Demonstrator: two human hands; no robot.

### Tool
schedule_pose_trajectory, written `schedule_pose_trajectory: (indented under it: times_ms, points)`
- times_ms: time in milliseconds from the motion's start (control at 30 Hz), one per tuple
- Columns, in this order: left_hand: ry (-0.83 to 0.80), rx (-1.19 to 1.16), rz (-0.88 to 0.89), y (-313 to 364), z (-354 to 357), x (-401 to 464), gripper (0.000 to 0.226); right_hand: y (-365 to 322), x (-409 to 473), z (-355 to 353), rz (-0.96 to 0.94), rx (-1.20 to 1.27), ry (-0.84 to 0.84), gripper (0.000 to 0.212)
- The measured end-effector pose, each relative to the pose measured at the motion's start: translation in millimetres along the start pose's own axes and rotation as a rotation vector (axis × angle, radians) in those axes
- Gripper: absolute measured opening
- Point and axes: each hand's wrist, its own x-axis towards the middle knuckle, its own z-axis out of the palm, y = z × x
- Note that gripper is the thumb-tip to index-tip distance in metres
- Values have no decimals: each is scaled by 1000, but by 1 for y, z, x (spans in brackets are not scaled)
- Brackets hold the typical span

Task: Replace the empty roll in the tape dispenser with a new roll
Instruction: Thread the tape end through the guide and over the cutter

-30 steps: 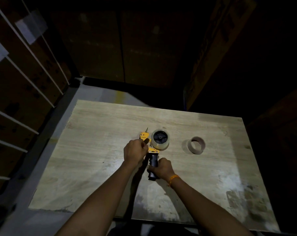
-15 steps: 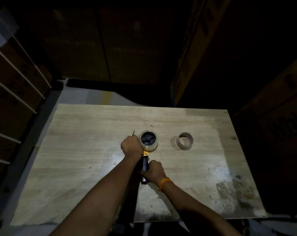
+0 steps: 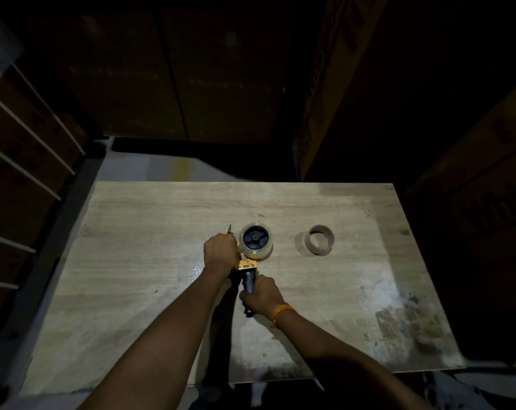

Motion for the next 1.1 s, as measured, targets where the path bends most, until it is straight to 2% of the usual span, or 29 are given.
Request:
schedule_pose_trajectory:
  times_ms: [167, 400, 567, 767, 867, 967, 1100]
  points:
    - [-11, 67, 211, -19, 1, 2, 21, -9, -4, 4, 37, -40, 28, 51]
    - [29, 86, 336, -26, 2, -24, 29, -9, -3, 1, 57, -143, 22, 52]
    - [40, -36, 269, -34, 6, -42, 23, -7, 1, -3, 97, -158, 24, 52]
    - [93, -209, 105, -57, 13, -53, 30, 0, 0, -8, 138, -107, 67, 52]
    - [57, -192, 106, -55, -3, -54, 22, 4, -2, -17, 146, -90, 110, 46]
    - [13, -161, 118, -56, -17, -51, 23, 6, -4, -28, 132, -98, 157, 38]
    - [3, -107, 124, -61, -49, -39, 25, 17, -6, -39, 146, -74, 200, 39]
